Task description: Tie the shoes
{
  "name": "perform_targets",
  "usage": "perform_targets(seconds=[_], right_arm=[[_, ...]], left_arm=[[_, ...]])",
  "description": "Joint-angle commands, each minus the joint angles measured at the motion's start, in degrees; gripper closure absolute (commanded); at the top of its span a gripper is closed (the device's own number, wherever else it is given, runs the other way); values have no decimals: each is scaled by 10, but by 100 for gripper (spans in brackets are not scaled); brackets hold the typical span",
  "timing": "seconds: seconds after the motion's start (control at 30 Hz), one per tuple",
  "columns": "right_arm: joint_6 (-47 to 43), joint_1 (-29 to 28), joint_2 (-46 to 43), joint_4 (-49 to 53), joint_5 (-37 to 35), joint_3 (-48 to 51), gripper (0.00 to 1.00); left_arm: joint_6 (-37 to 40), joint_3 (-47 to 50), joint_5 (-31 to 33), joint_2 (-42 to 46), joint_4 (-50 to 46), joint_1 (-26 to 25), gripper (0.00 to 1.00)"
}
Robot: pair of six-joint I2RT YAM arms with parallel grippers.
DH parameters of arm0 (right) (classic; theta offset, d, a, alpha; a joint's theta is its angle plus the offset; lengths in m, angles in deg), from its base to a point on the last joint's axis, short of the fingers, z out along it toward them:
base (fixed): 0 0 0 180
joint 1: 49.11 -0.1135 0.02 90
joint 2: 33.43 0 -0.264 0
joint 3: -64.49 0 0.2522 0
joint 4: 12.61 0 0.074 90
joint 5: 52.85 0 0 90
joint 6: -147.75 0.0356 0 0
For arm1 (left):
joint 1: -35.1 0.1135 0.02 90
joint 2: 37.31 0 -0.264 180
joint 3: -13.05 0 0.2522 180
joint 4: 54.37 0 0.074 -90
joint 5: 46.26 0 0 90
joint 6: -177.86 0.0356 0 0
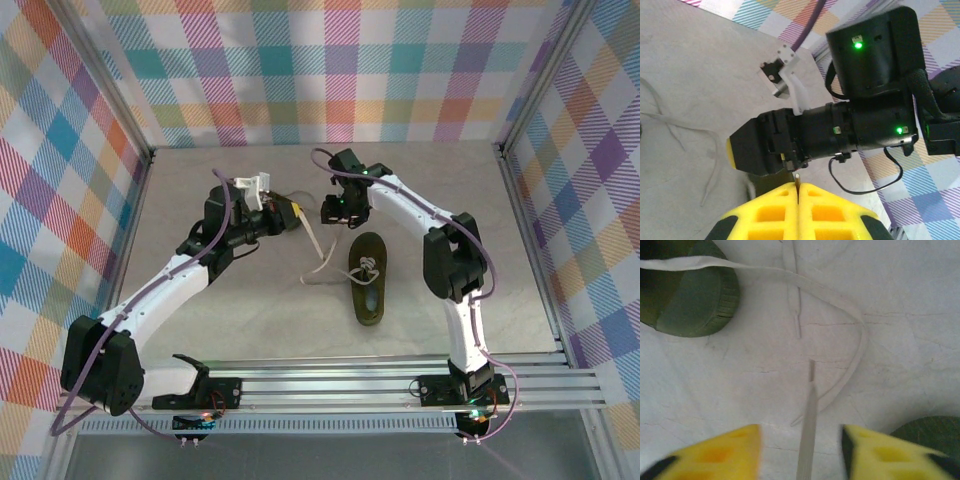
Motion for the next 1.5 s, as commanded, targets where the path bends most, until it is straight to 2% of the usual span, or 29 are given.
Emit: perform_targets(seconds=[0.0, 0.13, 0.33, 0.37, 0.4, 0.5, 0.6, 0.87, 1.1, 1.37, 1.4, 1.47], right_arm=[[-47, 24, -72, -24, -17, 27, 36], [-201, 25, -181, -139, -22, 152, 32], [-360, 22, -318, -352, 95, 381, 19], [-403, 20, -329, -366, 131, 406, 19], [-429, 14, -333, -378, 135, 422, 19], [-513, -7, -323, -346, 193, 430, 23], [-609, -42, -311, -346, 214, 455, 26], [-657, -71, -247, -423, 133, 462, 24], [-668, -79, -184, -464, 105, 440, 23], [-666, -80, -142, -503, 104, 418, 33], [-665, -80, -140, -497, 111, 414, 36], [-660, -79, -137, -476, 132, 404, 49]], left_arm=[[-13, -8, 10, -3, -4, 12, 100], [-14, -17, 17, -10, -17, 20, 100], [-18, -31, 7, -24, -19, 34, 100], [-17, -34, 6, -26, -21, 35, 100], [-16, -37, 4, -27, -23, 37, 100], [-14, -44, 3, -30, -29, 40, 100], [-14, -49, 4, -33, -31, 42, 100], [-14, -55, 0, -35, -37, 43, 100], [-13, -57, 1, -33, -40, 43, 100], [-12, -59, 1, -28, -48, 44, 100], [-12, -59, 1, -27, -50, 44, 100], [-9, -59, 4, -25, -53, 44, 100]])
